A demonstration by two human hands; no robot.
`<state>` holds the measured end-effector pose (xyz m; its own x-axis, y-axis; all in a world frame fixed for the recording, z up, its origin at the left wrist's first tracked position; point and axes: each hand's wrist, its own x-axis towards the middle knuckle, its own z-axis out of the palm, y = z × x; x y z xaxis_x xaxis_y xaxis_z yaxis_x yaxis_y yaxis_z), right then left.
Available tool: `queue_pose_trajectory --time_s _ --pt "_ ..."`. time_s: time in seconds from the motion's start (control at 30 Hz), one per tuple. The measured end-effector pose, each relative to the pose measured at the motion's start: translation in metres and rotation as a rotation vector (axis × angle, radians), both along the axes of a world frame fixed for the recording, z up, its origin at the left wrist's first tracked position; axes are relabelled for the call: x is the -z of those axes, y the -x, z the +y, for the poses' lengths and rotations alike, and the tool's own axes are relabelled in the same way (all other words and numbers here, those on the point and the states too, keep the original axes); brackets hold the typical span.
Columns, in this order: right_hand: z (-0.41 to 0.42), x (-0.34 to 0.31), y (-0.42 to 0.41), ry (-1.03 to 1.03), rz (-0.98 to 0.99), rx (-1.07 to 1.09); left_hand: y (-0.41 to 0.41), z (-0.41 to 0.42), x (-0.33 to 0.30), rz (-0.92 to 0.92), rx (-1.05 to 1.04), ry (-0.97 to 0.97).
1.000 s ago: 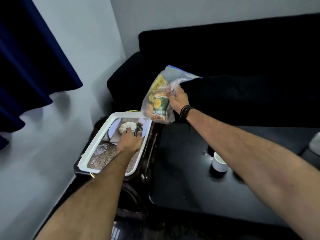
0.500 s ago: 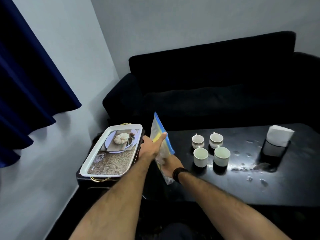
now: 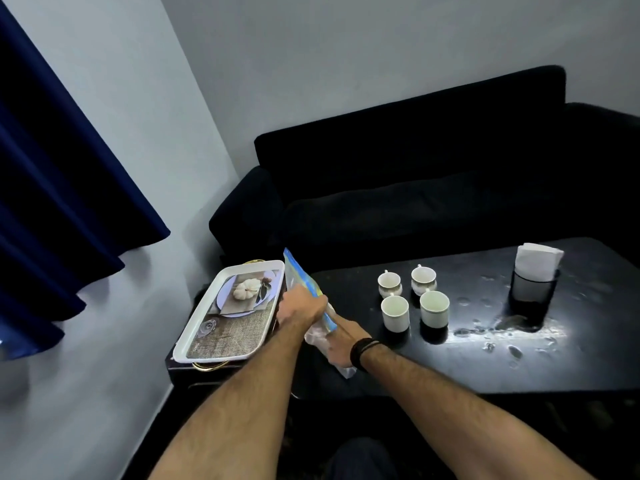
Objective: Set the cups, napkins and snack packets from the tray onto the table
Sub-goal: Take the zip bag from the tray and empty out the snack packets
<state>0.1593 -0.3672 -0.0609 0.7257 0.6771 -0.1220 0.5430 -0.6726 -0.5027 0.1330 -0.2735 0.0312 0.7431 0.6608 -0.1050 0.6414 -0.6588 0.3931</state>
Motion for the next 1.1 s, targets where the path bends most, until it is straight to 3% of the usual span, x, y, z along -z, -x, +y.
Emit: queue_pose_trajectory --time_s 0.13,0.3,0.4,0.57,0.77,1.0,1.1 --pt "-0.006 -0.015 -0.012 -0.120 -0.041 -0.130 0.008 0.005 -0.007 -0.095 -0.005 0.041" --pt "-0.018 -0.055 -0.031 -0.535 0.234 0.247 0.014 0.012 -0.008 -0.194 -0.005 0.209" --pt "-0.019 -0.077 -0.024 -0.665 0.422 0.240 0.014 0.009 -0.005 -0.253 -0.037 0.330" --pt "-0.026 -0.086 -0.012 -0.596 0.341 0.293 0.025 -0.002 0.007 -0.401 -0.114 0.672" --pt "-0.038 -0.091 -0.008 -0.548 0.334 0.340 0.031 -0.012 0.007 -0.387 -0.002 0.806" --pt "-0.036 -0.101 -0.005 -0.485 0.276 0.395 0.026 -0.018 0.002 -0.355 -0.056 0.692" --pt "-0.031 -0.102 -0.002 -0.450 0.214 0.390 0.027 -0.019 0.004 -0.297 -0.045 0.532"
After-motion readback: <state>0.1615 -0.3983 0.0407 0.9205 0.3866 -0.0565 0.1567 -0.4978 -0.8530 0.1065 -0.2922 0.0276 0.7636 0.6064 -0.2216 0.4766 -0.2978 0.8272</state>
